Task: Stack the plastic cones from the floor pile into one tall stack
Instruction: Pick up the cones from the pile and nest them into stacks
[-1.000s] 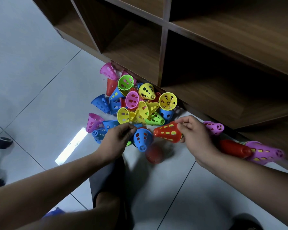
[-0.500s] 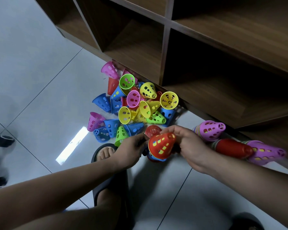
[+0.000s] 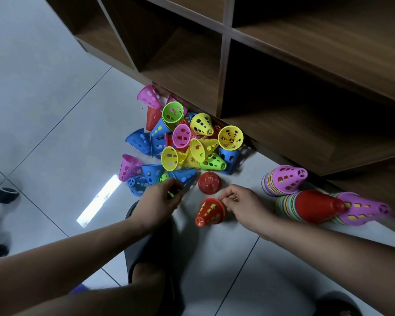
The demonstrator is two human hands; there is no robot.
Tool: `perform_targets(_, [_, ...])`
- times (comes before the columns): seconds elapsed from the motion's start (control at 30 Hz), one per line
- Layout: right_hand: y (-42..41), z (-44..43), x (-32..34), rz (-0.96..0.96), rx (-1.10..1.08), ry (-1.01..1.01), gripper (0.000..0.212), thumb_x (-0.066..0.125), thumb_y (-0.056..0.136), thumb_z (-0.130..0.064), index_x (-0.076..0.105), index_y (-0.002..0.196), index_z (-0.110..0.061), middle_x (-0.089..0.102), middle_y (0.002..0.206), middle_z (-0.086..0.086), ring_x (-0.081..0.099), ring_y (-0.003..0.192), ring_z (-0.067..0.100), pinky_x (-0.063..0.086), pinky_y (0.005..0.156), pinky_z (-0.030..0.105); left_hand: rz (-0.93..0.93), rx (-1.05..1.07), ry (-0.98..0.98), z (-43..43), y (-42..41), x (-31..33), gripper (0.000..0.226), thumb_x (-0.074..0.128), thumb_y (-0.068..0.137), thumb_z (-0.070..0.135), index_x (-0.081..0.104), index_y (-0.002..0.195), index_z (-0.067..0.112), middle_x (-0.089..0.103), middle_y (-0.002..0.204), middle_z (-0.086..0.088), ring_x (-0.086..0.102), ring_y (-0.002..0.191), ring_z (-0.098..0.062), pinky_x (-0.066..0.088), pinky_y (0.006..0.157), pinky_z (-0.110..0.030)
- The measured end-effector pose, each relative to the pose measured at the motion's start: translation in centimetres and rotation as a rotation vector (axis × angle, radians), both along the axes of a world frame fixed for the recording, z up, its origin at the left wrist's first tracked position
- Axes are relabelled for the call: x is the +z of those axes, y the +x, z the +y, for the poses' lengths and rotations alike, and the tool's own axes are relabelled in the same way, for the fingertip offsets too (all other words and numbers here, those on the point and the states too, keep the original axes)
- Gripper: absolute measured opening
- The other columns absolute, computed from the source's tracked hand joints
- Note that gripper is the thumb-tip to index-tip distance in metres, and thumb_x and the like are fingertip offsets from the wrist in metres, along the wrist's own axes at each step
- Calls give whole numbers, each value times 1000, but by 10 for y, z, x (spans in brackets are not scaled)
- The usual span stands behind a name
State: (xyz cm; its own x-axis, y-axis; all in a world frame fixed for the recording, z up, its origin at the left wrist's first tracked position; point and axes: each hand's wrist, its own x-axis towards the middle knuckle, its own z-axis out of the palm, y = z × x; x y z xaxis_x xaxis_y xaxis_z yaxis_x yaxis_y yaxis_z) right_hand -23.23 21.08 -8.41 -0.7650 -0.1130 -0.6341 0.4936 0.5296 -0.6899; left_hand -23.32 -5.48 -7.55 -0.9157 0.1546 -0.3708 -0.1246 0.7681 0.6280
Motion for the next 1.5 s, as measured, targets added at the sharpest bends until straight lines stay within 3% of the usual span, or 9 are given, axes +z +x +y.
perform_targets(0.13, [-5,-2,9,169,105,127,12,66,97,-19,64,101,-30,66,101,-14,62,85,0,43,70,20,45,112,-114,-25,-1,0,9,71,99,38,65,102,32,71,90,15,68,71,-6,58,67,-25])
perform_targets(0.27, [-14,-11,20,458,313,164,30,63,96,-17,56,119,-36,50,125,-17,63,102,11,51,84,31,31,185,-171,-39,-1,-8,21,68,97,53,63,97,33,71,83,11,67,65,-8,61,67,-38])
perform_targets(0.47, [-29,-18,20,563,734,393,59,54,92,-4,52,141,-37,31,158,-17,47,133,21,51,102,42,25,145,-216,-36,-2,-13,32,68,93,60,60,103,31,67,101,8,64,86,-11,55,72,-32])
perform_targets(0.77, [-32,-2,9,542,823,541,43,65,85,-5,48,117,-29,40,135,-2,63,110,30,58,80,48,-234,137,-193,-26,-10,-20,80,73,80,74,42,139,28,75,119,0,71,97,-19,62,83,-39])
perform_targets(0.93, [-35,2,10,556,831,575,32,64,91,-11,48,114,-26,45,119,2,65,95,32,51,69,41,-277,150,-86,-22,-13,-23,77,79,79,68,40,131,28,71,127,-5,70,104,-21,63,89,-43])
perform_targets(1.13, [-30,7,23,602,765,567,31,65,91,-12,49,113,-26,45,111,0,66,86,33,53,67,43,-183,254,56,-28,-1,-13,73,79,72,75,40,117,34,73,102,5,72,87,-15,63,82,-44])
perform_targets(1.27, [-27,16,41,651,688,520,35,69,94,-16,49,119,-30,49,116,-3,67,88,29,55,70,41,-88,247,175,-19,17,4,69,81,74,68,41,116,31,71,106,9,70,87,-7,56,75,-23])
perform_targets(1.37, [-26,22,57,656,569,404,22,63,100,-21,55,118,-30,51,114,-5,67,86,28,57,75,45,4,163,259,-8,26,15,62,84,79,60,41,116,34,67,111,10,68,93,-10,57,75,-27])
perform_targets(1.5, [-30,26,81,593,274,190,16,71,98,-20,68,111,-28,63,105,-9,63,89,5,52,77,25,101,16,250,13,27,28,64,86,80,57,41,120,35,60,115,17,64,106,-10,53,83,-26])
